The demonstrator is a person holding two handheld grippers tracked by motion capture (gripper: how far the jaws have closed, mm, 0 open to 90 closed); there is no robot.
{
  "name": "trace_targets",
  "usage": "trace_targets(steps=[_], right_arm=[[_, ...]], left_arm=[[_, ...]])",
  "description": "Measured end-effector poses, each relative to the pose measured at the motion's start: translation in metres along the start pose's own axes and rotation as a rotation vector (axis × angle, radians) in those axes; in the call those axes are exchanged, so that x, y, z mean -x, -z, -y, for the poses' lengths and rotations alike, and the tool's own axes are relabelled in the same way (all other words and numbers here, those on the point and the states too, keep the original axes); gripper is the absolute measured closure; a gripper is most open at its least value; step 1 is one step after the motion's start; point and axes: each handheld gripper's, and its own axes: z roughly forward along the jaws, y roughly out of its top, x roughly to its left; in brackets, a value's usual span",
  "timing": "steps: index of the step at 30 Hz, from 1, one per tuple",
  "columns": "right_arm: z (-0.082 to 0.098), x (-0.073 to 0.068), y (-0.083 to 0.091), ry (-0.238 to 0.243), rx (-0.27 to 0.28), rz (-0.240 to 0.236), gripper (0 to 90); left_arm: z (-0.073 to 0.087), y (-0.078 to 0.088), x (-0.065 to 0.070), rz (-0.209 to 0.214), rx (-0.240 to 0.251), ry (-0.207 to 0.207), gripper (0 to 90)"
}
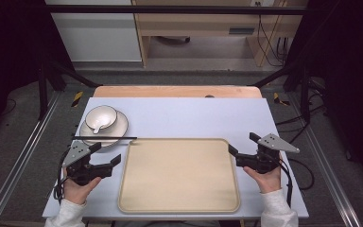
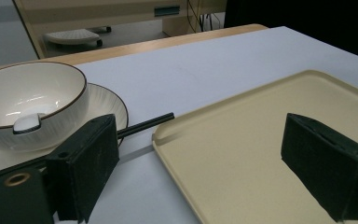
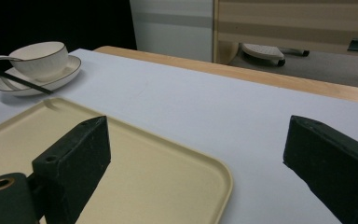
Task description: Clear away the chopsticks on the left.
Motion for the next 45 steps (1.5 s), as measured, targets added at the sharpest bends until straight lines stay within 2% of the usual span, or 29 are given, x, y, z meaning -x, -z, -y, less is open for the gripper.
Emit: trace_targets(steps=[8,10,14,17,18,20,22,28,31,37,39,44,45], right_arm=[[-0.002,-0.003,0.0,0.013,-0.001,-0.011,7.4],[-0.002,-0.004,0.0,0.024,-0.002,-0.01,7.4],[-0.002,-0.007,0.0,0.013,-0.009,-0.012,7.4],[-0.003,-0.009,-0.002,0.026,-0.01,-0.014,7.5],[-0.003,-0.01,-0.002,0.031,-0.01,-0.018,7.5],[-0.003,-0.011,-0.003,0.028,-0.013,-0.017,7.4],[-0.004,-0.013,-0.004,0.036,-0.018,-0.02,7.5],[-0.003,-0.014,-0.006,0.034,-0.03,-0.022,7.7],[-0.003,-0.015,-0.007,0.034,-0.03,-0.027,7.7],[-0.002,-0.015,-0.009,0.03,-0.035,-0.026,7.7],[-0.002,-0.015,-0.01,0.02,-0.039,-0.028,7.7],[-0.001,-0.016,-0.011,0.026,-0.047,-0.025,7.8],[-0.001,-0.016,-0.011,0.025,-0.047,-0.022,8.1]], left_arm=[[0.002,0.003,-0.01,0.017,-0.032,-0.015,10.8],[0.003,0.007,-0.015,0.021,-0.056,-0.038,11.1],[0.004,0.011,-0.021,0.021,-0.083,-0.058,11.2],[0.006,0.014,-0.027,0.02,-0.098,-0.069,11.2],[0.008,0.017,-0.032,0.011,-0.109,-0.078,11.2],[0.009,0.018,-0.036,0.008,-0.111,-0.074,11.6],[0.012,0.021,-0.045,-0.001,-0.126,-0.067,12.1],[0.019,0.024,-0.057,-0.039,-0.166,-0.075,13.5],[0.022,0.023,-0.061,-0.041,-0.192,-0.081,14.3],[0.023,0.012,-0.069,-0.085,-0.227,-0.091,15.5],[0.02,0.005,-0.074,-0.097,-0.247,-0.098,15.6],[0.016,-0.003,-0.083,-0.096,-0.251,-0.096,16.8],[0.015,-0.007,-0.088,-0.104,-0.264,-0.109,16.9]])
